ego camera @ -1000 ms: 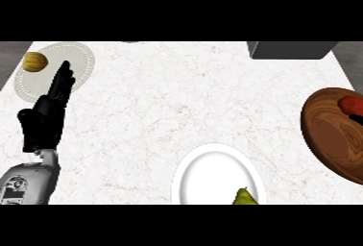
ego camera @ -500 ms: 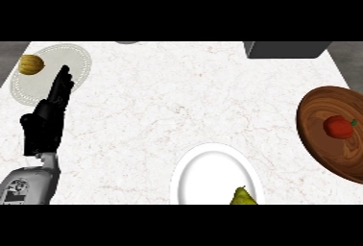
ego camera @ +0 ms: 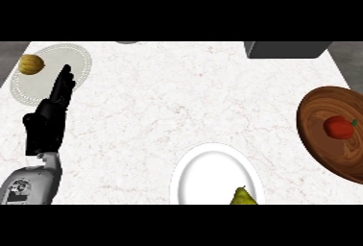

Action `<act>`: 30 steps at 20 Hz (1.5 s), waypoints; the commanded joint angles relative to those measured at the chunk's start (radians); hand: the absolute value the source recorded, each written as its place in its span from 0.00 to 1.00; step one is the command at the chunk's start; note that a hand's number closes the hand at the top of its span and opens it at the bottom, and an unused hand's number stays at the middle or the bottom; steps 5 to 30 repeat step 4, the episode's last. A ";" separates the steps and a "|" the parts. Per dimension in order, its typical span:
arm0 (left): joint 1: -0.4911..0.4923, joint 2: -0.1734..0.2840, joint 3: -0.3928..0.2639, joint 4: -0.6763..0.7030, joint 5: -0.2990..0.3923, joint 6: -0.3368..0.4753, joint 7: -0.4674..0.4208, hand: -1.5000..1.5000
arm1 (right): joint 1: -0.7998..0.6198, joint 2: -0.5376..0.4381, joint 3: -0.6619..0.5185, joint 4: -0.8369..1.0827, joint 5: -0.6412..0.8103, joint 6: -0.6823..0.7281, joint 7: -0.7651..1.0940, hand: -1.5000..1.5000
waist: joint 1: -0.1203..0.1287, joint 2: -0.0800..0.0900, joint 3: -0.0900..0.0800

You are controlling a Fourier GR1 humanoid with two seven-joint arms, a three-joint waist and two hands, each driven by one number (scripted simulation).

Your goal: Pick the bell pepper from the plate and place it in the bowl

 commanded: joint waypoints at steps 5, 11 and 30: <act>-0.031 -0.010 0.014 0.063 -0.001 -0.013 -0.039 0.50 | 0.165 0.065 -0.010 -0.142 -0.065 0.083 -0.073 0.00 | -0.004 0.000 -0.001; -0.031 -0.010 0.014 0.063 -0.001 -0.013 -0.039 0.50 | 0.165 0.065 -0.010 -0.142 -0.065 0.083 -0.073 0.00 | -0.004 0.000 -0.001; -0.031 -0.010 0.014 0.063 -0.001 -0.013 -0.039 0.50 | 0.165 0.065 -0.010 -0.142 -0.065 0.083 -0.073 0.00 | -0.004 0.000 -0.001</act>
